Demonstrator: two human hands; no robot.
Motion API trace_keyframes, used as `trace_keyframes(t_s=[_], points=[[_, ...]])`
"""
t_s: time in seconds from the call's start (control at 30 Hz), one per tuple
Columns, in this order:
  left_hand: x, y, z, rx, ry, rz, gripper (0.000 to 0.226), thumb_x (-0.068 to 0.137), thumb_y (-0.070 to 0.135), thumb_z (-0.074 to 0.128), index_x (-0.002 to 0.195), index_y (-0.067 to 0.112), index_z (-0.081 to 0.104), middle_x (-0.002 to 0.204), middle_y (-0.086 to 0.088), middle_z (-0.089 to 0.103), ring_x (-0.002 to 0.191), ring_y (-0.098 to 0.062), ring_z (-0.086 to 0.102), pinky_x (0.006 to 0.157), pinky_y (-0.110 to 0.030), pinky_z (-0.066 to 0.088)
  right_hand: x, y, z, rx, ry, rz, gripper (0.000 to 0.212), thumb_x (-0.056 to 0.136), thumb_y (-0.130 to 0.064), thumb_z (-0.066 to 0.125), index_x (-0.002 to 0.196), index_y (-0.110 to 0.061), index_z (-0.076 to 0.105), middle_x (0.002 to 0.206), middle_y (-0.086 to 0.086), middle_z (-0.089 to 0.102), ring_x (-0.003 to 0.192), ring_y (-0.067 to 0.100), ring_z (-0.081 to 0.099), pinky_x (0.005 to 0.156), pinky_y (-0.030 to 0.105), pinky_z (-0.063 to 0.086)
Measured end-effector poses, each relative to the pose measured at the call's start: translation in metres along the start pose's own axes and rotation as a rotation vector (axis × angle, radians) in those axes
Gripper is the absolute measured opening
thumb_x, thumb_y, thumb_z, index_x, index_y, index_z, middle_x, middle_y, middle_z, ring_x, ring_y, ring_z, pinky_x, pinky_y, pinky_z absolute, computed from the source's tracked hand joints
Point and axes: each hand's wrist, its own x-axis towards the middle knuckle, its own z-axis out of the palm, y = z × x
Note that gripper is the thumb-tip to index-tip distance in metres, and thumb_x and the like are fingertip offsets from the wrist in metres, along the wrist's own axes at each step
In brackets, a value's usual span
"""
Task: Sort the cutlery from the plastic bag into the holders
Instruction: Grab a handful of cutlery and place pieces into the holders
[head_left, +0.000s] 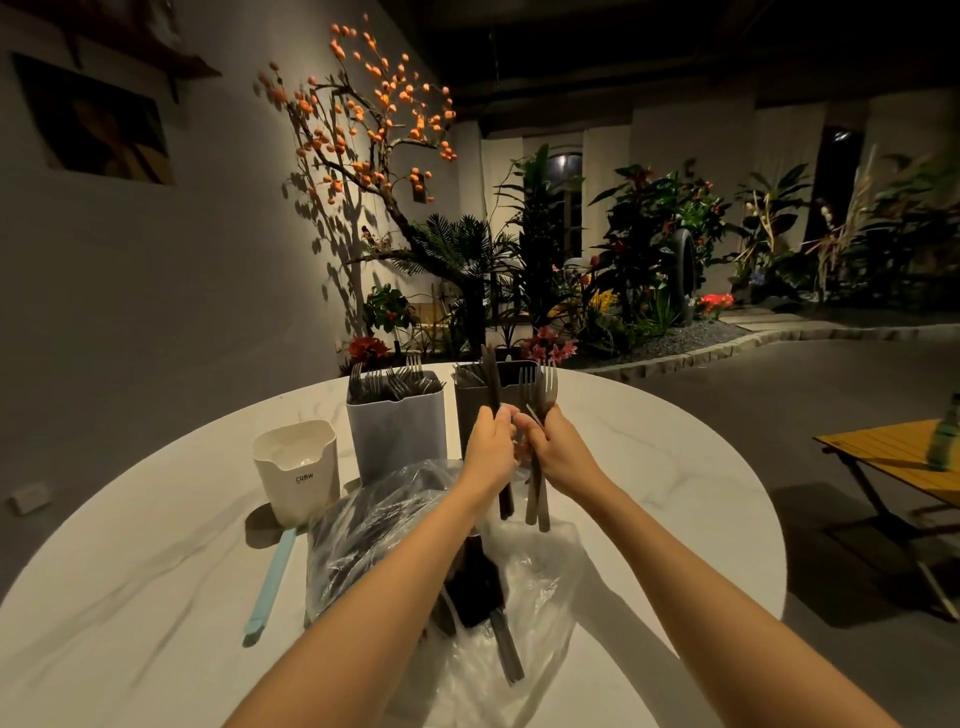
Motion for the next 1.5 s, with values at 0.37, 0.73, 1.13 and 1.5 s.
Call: trace_keyframes(t_s=[0.37, 0.73, 1.13, 1.5], points=[[0.045, 0.032, -0.018, 0.088, 0.058, -0.006, 0.032, 0.103, 0.031, 0.026, 0.082, 0.017, 0.045, 0.099, -0.007, 0.046, 0.098, -0.021, 0.045, 0.088, -0.037, 0.038, 0.04, -0.014, -0.016, -0.051, 0.059, -0.022, 0.024, 0.102, -0.03, 0.043, 0.104, -0.007, 0.047, 0.077, 0.004, 0.056, 0.073, 0.022, 0.057, 0.068, 0.037, 0.047], [0.077, 0.045, -0.023, 0.026, 0.181, 0.099, 0.035, 0.106, 0.033, 0.02, 0.093, 0.008, 0.041, 0.069, 0.001, 0.046, 0.065, -0.011, 0.041, 0.064, -0.025, 0.035, 0.072, -0.027, -0.024, -0.029, 0.108, -0.079, 0.025, 0.103, -0.028, 0.04, 0.089, -0.007, 0.046, 0.068, -0.001, 0.049, 0.061, 0.01, 0.048, 0.054, 0.022, 0.035], [0.11, 0.042, -0.026, 0.071, 0.321, 0.179, 0.035, 0.106, 0.031, 0.029, 0.082, 0.015, 0.049, 0.078, 0.004, 0.052, 0.081, -0.014, 0.053, 0.082, -0.031, 0.04, 0.089, -0.023, -0.028, 0.01, 0.174, -0.066, 0.029, 0.103, -0.029, 0.04, 0.081, -0.011, 0.044, 0.067, 0.001, 0.05, 0.061, 0.014, 0.048, 0.051, 0.022, 0.034], [0.105, 0.028, -0.034, 0.873, 0.405, 0.188, 0.047, 0.094, 0.044, 0.052, 0.131, 0.016, 0.046, 0.105, 0.001, 0.068, 0.119, -0.022, 0.047, 0.098, -0.042, 0.026, 0.085, -0.024, -0.016, -0.002, 0.105, -0.068, 0.024, 0.103, -0.028, 0.041, 0.091, -0.009, 0.048, 0.07, -0.004, 0.05, 0.066, 0.011, 0.051, 0.053, 0.017, 0.034]])
